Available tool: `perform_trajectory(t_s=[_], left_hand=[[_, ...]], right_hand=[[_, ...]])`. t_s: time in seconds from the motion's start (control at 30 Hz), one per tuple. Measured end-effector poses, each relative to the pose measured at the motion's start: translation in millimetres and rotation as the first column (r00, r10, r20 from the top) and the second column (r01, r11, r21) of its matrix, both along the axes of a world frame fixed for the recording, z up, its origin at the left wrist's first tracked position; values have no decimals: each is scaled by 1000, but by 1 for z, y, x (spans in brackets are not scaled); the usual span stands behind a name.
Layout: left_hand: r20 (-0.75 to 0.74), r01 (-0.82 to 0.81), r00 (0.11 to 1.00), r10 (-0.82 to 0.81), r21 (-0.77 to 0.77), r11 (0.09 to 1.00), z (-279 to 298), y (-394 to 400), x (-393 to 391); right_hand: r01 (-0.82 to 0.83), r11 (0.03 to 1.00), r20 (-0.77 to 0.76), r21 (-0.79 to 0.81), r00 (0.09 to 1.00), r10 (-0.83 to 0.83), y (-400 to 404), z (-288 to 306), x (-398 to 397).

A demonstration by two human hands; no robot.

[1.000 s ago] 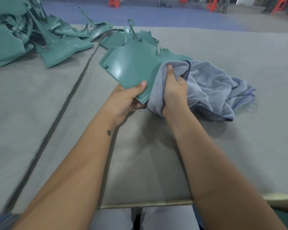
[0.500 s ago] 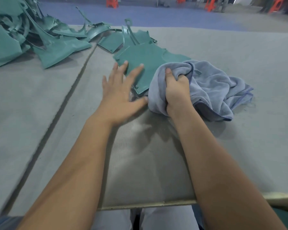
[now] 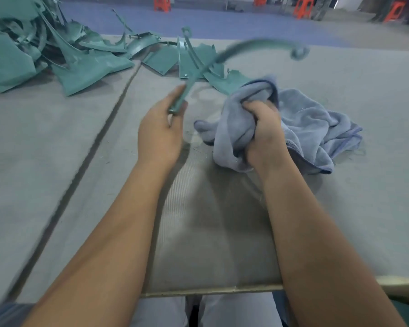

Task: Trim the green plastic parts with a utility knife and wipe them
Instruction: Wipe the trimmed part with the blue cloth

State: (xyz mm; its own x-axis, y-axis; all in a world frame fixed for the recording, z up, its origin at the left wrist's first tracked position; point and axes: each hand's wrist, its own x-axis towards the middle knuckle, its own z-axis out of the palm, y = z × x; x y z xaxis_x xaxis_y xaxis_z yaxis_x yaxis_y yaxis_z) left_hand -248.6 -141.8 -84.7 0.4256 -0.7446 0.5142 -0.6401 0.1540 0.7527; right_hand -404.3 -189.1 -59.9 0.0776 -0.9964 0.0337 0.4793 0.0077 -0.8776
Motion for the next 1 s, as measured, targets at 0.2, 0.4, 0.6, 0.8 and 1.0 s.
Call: perform_trajectory(t_s=[0.2, 0.4, 0.6, 0.8, 1.0], left_hand=[[-865, -36, 458, -203, -246, 968, 18, -2, 5], [-909, 149, 343, -235, -194, 970, 16, -3, -9], [-910, 278, 233, -344, -277, 920, 14, -1, -19], [-957, 291, 106, -269, -228, 929, 8, -5, -17], [-967, 388, -69, -244, -251, 887, 8, -2, -6]], right_hand=[[675, 733, -134, -81, 722, -679, -8, 2, -9], [596, 542, -327, -592, 437, -838, -4, -4, -3], [-264, 718, -765, -644, 232, -601, 4, -24, 25], [-319, 677, -731, -663, 472, -493, 23, -19, 39], [-394, 717, -749, -575, 606, -268, 33, -18, 39]])
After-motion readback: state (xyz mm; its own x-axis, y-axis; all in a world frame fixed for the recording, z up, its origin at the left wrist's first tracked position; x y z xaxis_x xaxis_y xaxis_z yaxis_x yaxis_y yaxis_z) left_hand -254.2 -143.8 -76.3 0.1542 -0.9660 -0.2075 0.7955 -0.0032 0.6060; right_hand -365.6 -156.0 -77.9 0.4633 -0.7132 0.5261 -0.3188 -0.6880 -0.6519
